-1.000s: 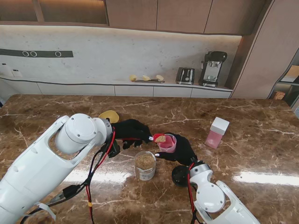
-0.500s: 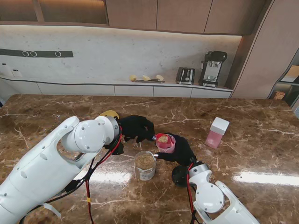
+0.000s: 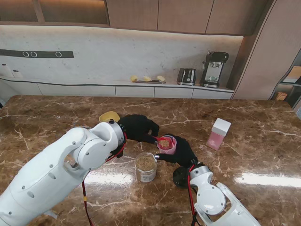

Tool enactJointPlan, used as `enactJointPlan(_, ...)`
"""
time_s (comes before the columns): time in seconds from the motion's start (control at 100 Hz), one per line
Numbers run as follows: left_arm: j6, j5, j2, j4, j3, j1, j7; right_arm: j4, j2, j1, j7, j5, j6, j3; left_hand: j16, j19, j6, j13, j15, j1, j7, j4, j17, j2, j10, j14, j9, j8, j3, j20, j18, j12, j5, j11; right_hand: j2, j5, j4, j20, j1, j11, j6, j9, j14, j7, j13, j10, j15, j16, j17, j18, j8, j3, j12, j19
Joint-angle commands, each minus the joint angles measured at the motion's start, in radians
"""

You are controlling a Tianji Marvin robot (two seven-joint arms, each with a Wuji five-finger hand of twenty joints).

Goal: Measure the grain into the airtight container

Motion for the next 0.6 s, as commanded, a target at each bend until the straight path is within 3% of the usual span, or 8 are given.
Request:
enactJointPlan(0.0, -0.030, 0.038, -0.002, -0.007, -0.001, 0.016, 0.027, 0.000, -0.004, -0.008, 0.013, 0.007, 0.004, -0.001, -0.001, 0.074, -0.059, 0.031, 0.098, 0.022, 0.034, 0.025, 0.030, 0.029, -0.038, -0.041, 0.037, 0.011, 0.015, -0.005, 0.009, 0.010, -0.011, 0.038, 0.190, 0.097, -0.002, 0.019, 0.103, -0.008, -0.179, -0.005, -0.036, 0.051, -0.019, -0.040, -0.010, -0.009, 0.000, -0.003, 0.006, 0.182, -0.010, -0.016)
enactJointPlan(0.1, -0.102, 0.154, -0.001, -0.017, -0.005, 0.029, 0.053, -0.001, -0.004, -0.008, 0.012, 0.008, 0.005, 0.000, -0.005, 0.073, -0.075, 0.031, 0.099, 0.002, 0.039, 0.020, 0.038, 0.029, -0.055, -0.062, 0.041, 0.009, 0.031, -0.014, -0.007, 0.010, -0.015, 0.036, 0.190, 0.098, -0.002, 0.019, 0.103, -0.007, -0.181, -0.005, -0.037, 0.051, -0.018, -0.039, -0.009, -0.009, 0.000, -0.003, 0.006, 0.182, -0.010, -0.017)
enactJointPlan(0.26, -0.152, 0.267, -0.005, -0.016, -0.006, 0.045, 0.129, -0.001, -0.004, -0.008, 0.012, 0.010, 0.005, 0.000, -0.007, 0.074, -0.078, 0.031, 0.101, -0.011, 0.043, 0.013, 0.043, 0.022, -0.059, -0.062, 0.043, 0.004, 0.053, -0.019, -0.008, 0.012, -0.014, 0.036, 0.190, 0.097, -0.002, 0.019, 0.102, -0.008, -0.180, -0.006, -0.037, 0.050, -0.019, -0.039, -0.010, -0.009, 0.000, -0.004, 0.006, 0.182, -0.010, -0.017)
enactJointPlan(0.59, -0.253, 0.447, 0.002, -0.027, -0.008, 0.062, 0.204, 0.001, -0.005, -0.008, 0.013, 0.014, 0.003, 0.001, -0.009, 0.072, -0.092, 0.031, 0.101, -0.033, 0.040, 0.008, 0.046, 0.012, -0.065, -0.066, 0.046, -0.005, 0.083, -0.022, -0.014, 0.014, -0.013, 0.034, 0.190, 0.096, -0.002, 0.019, 0.104, -0.008, -0.180, -0.007, -0.036, 0.050, -0.019, -0.040, -0.010, -0.009, 0.000, -0.003, 0.006, 0.182, -0.011, -0.017)
